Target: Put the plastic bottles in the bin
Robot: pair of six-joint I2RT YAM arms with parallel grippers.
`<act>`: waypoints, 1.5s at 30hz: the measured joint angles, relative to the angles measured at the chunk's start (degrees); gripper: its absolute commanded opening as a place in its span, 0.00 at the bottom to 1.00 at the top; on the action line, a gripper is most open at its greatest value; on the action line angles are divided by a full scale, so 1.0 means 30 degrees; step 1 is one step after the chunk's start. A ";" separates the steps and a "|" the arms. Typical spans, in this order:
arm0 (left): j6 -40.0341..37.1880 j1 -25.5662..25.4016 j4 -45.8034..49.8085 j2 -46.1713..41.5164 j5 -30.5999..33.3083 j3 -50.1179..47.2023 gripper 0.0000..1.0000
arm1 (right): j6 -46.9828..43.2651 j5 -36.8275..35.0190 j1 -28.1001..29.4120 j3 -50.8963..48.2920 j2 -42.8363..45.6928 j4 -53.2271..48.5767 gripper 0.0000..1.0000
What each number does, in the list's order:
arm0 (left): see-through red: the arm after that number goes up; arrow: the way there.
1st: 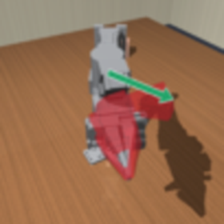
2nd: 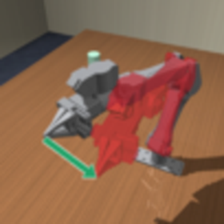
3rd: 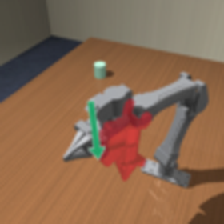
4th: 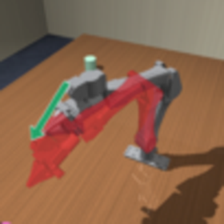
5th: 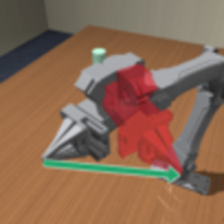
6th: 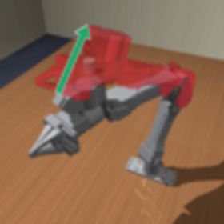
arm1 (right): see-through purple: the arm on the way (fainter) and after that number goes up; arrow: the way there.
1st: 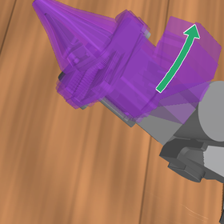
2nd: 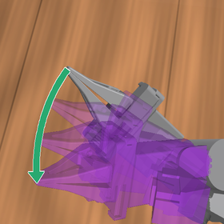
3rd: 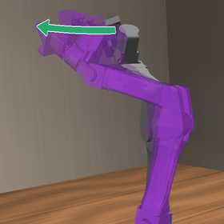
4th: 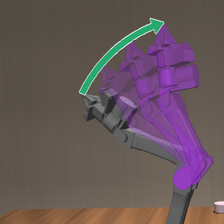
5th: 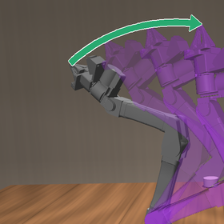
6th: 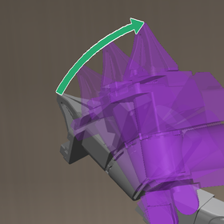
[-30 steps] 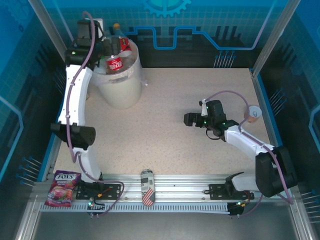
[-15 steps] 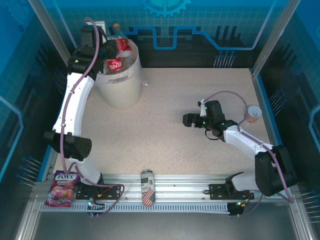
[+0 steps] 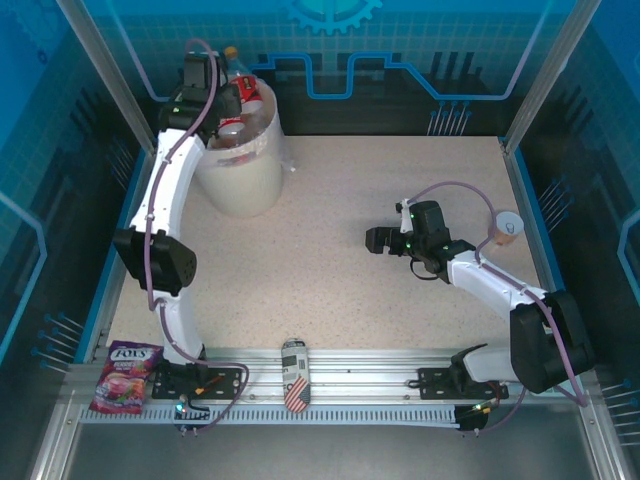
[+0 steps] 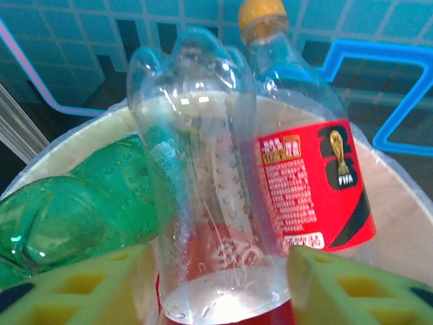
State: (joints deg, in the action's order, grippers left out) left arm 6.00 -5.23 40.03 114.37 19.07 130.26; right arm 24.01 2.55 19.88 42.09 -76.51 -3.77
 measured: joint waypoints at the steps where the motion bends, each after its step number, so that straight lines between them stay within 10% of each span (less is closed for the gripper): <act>1: 0.0036 0.0080 0.0007 0.0080 0.0000 0.0255 0.60 | 0.0000 0.0007 0.0000 0.0000 0.0000 0.0000 1.00; 23: 0.0503 0.0481 -0.0029 -0.2608 -0.2681 -0.0124 0.80 | -0.0015 0.0000 0.0022 0.0051 0.0000 0.0102 1.00; 38: 0.0554 -0.0743 -0.4568 -1.8134 -0.1668 -2.0648 0.99 | -0.3402 -0.2951 -0.0306 0.2229 0.1464 -0.1515 1.00; 45: 0.1056 -0.0743 -0.6623 -2.0130 0.0831 -2.8880 0.99 | -0.5559 -0.6229 -0.1457 0.0736 0.1486 0.0102 1.00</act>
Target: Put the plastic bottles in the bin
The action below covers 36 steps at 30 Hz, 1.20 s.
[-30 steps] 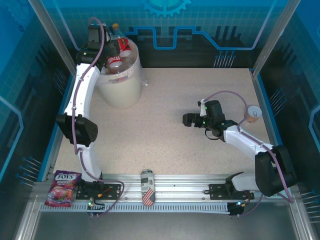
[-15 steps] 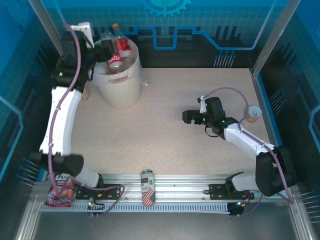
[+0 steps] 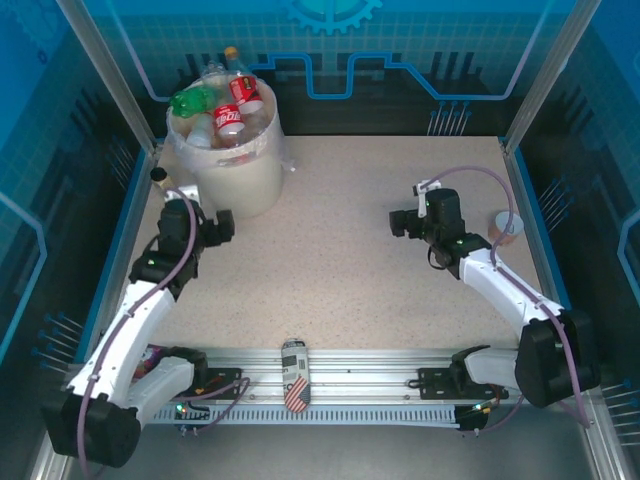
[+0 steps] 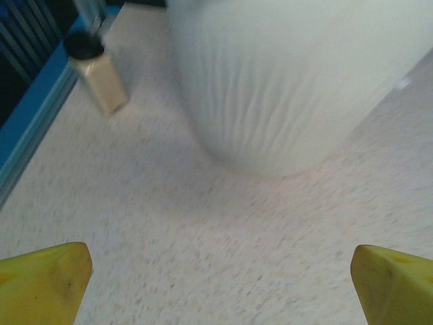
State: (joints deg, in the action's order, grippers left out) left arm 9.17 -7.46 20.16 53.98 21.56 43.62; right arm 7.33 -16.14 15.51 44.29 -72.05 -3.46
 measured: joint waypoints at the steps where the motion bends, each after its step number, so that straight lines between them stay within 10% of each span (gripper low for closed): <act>1: 0.0022 0.0000 -0.0576 -0.0015 0.0313 -0.0816 0.99 | -0.0219 -0.0262 -0.0080 -0.0430 0.0000 0.0408 1.00; 9: 0.0138 0.0204 -0.6470 0.0962 0.1545 -0.6331 0.99 | -0.2062 -0.2157 -0.0576 -0.3920 -0.0423 0.3789 1.00; 36: -0.2565 0.2055 -2.2790 1.0899 -0.2419 -0.7446 0.99 | -0.2455 0.0423 -0.2943 -0.8699 -0.5413 1.9416 1.00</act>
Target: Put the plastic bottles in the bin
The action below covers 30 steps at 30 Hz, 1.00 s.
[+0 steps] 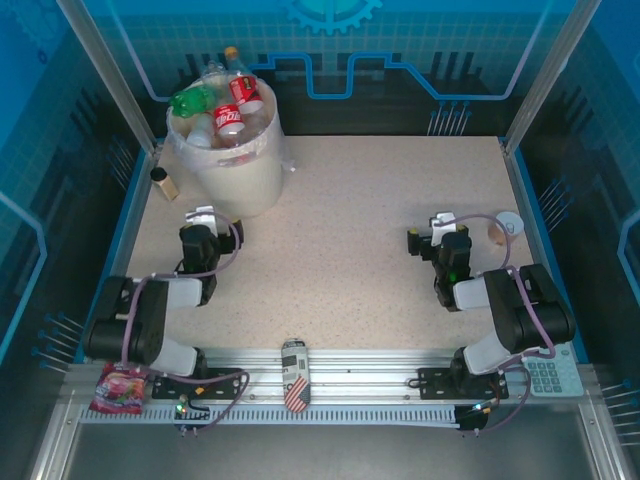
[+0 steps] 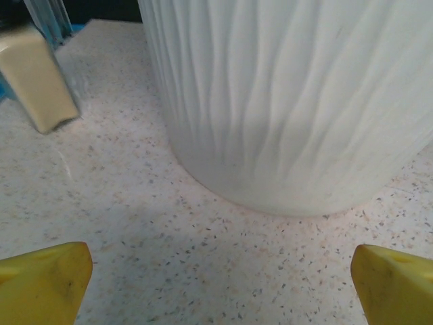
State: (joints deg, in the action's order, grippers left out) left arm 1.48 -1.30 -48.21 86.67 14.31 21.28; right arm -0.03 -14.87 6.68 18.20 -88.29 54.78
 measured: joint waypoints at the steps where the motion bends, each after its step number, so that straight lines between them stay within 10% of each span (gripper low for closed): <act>1: 0.0007 0.0000 0.0036 0.0437 -0.0102 0.0000 0.99 | 0.0007 0.0087 -0.0044 0.0007 0.0000 0.0102 1.00; 30: 0.0000 0.0000 -0.1195 0.0736 -0.0437 -0.0073 0.99 | 0.0219 0.0124 -0.0240 0.0714 -0.0007 -0.0546 1.00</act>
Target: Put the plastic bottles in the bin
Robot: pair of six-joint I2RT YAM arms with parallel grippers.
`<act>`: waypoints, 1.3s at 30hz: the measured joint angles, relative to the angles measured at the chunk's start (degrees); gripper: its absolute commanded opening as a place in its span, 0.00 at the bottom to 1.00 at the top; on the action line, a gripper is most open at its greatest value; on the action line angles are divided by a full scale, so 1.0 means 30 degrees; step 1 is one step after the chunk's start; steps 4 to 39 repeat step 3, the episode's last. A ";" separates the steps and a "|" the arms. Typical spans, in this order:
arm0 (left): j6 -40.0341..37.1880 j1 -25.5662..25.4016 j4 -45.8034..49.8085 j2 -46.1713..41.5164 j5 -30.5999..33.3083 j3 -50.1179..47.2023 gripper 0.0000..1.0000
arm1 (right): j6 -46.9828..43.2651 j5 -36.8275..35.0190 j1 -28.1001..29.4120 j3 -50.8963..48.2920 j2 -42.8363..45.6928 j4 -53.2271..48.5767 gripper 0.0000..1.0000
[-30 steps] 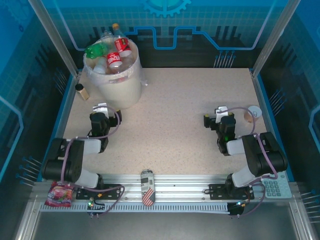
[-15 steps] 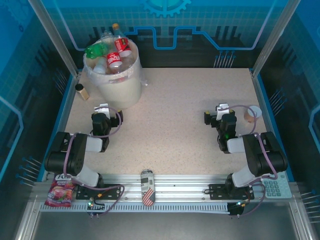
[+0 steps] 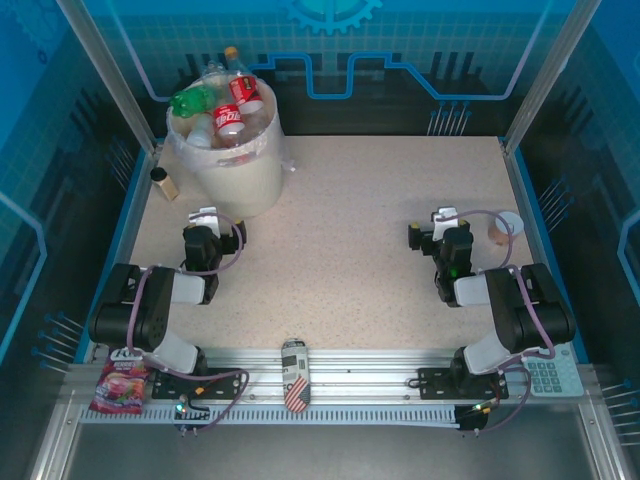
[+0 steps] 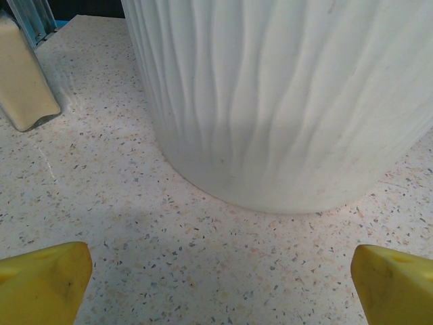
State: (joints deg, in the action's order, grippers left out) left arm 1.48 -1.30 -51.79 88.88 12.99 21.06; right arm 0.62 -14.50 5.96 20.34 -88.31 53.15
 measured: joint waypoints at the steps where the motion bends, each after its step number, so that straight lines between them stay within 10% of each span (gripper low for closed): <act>1: 0.0000 0.0000 0.0000 0.0000 0.0000 0.0000 0.99 | 0.0000 0.0000 0.0000 0.0000 0.0000 0.0000 1.00; 39: 0.0000 -0.0007 0.0000 0.0000 0.0000 0.0000 0.99 | 0.0000 0.0000 0.0000 0.0000 0.0000 0.0000 1.00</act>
